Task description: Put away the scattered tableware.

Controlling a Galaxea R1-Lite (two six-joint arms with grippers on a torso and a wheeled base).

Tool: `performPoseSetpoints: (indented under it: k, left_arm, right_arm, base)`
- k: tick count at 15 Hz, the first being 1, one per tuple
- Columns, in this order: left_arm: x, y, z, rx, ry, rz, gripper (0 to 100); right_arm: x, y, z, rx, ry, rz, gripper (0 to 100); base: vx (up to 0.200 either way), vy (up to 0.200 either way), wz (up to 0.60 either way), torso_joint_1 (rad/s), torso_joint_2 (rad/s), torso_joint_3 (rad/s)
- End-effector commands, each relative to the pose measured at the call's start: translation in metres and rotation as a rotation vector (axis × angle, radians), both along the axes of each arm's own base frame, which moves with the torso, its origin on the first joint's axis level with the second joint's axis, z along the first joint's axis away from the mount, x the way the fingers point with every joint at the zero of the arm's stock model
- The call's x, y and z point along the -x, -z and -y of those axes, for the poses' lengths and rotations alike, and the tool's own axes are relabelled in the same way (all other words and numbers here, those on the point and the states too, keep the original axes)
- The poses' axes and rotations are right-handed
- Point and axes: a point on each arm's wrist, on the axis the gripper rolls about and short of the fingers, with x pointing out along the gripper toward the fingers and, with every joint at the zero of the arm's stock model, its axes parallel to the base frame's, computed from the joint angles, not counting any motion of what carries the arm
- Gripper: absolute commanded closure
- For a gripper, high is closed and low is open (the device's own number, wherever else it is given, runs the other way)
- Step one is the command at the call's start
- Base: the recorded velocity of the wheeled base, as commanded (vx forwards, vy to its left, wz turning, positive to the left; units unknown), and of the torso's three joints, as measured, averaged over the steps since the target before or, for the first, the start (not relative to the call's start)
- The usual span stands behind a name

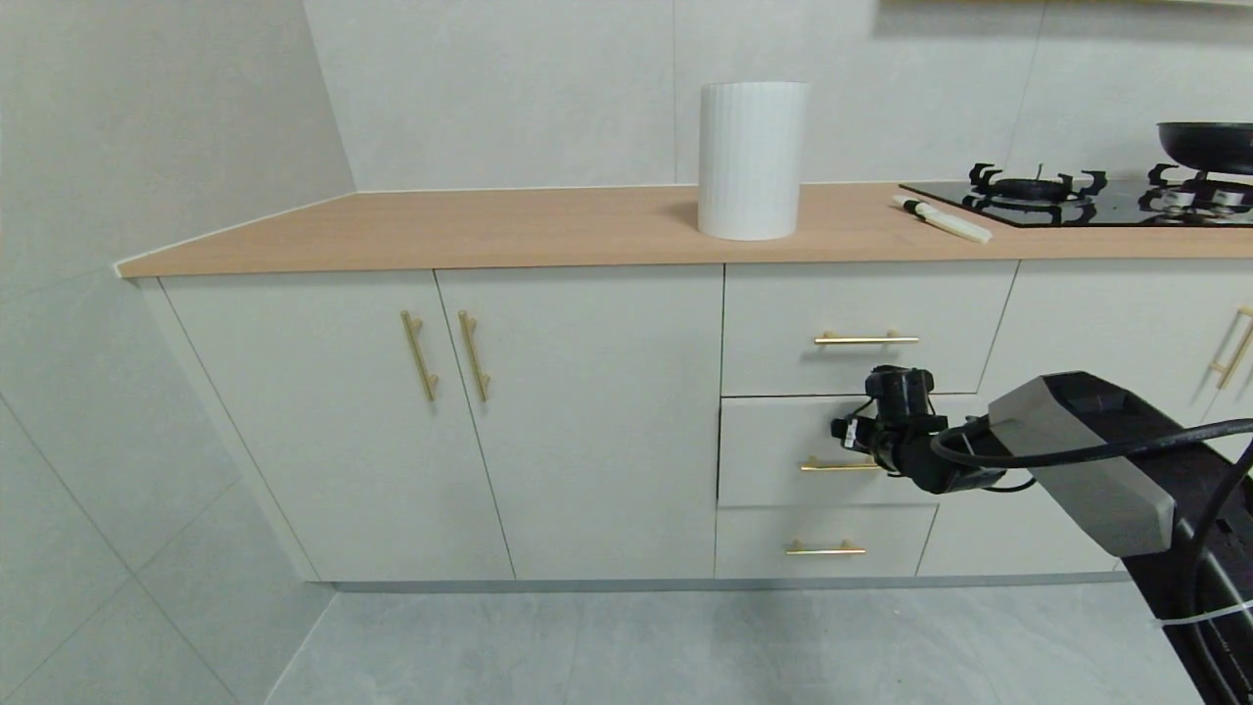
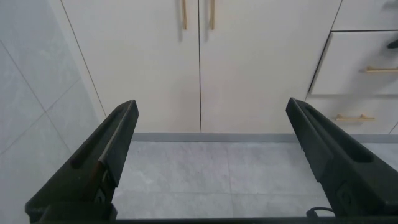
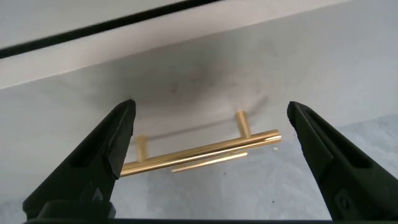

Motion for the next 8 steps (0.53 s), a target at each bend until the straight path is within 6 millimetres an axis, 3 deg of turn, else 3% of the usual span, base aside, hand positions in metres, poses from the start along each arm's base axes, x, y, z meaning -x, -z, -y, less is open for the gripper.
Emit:
performPoseSetpoints:
  k: [1,8]
  left_arm:
    - [0.000,0.000,0.000,0.000,-0.001,0.000,0]
    - [0.000,0.000,0.000,0.000,-0.001,0.000,0]
  right_arm:
    - [-0.006,0.006,0.000,-0.010,0.012,0.013,0]
    - [-0.020,0.009,-0.001,-0.033,0.064,0.071,0]
  base:
    - [0.000,0.000,0.00,0.000,0.00,0.000]
    - [0.000,0.000,0.00,0.000,0.00,0.000]
